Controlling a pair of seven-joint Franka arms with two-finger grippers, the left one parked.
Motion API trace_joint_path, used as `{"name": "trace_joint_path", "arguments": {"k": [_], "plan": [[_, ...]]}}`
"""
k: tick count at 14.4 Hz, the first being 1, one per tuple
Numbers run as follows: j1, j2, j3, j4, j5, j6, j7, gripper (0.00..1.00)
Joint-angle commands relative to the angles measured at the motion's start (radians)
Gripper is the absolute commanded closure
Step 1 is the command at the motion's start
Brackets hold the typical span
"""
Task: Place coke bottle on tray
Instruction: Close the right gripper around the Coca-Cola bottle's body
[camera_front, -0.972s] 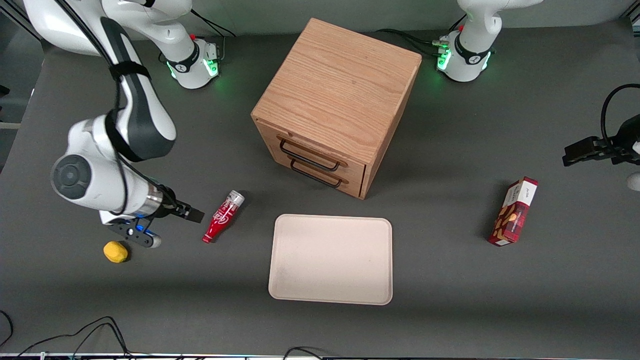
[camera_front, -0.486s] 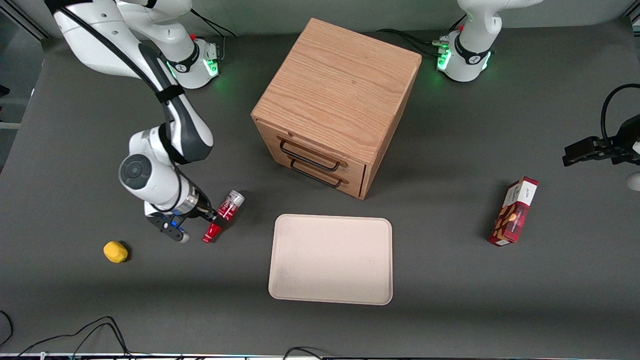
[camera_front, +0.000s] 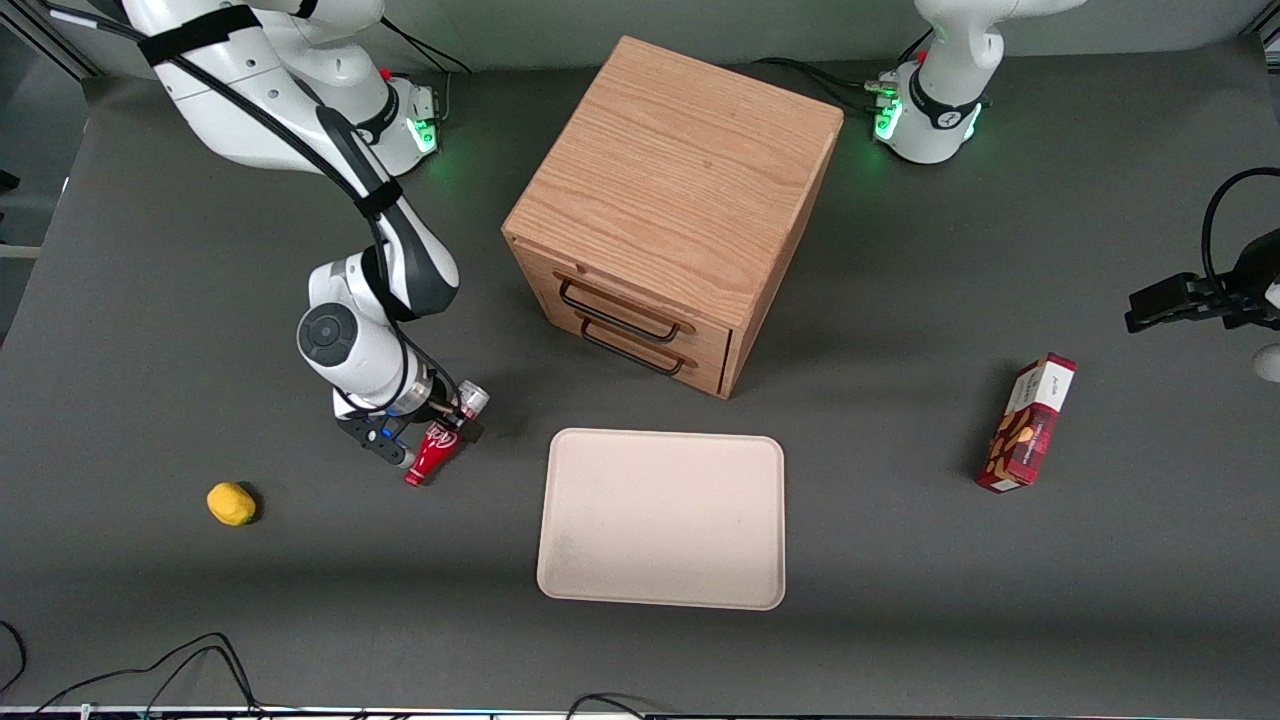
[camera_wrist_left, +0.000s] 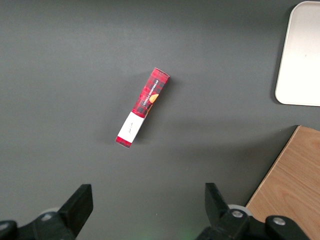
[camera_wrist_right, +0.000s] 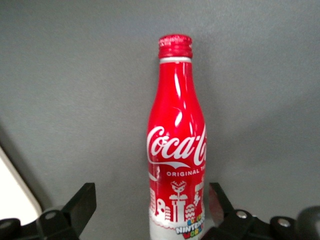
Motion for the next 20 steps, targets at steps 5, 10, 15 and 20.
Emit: {"name": "trace_joint_path", "arguments": {"k": [5, 10, 15, 20], "plan": [[0.004, 0.050, -0.007, -0.041, -0.054, 0.111, 0.034, 0.00], [0.004, 0.053, -0.010, -0.041, -0.063, 0.115, 0.034, 0.34], [0.004, 0.052, -0.010, -0.041, -0.063, 0.115, 0.034, 1.00], [0.004, 0.047, -0.011, -0.041, -0.063, 0.115, 0.034, 1.00]]}}
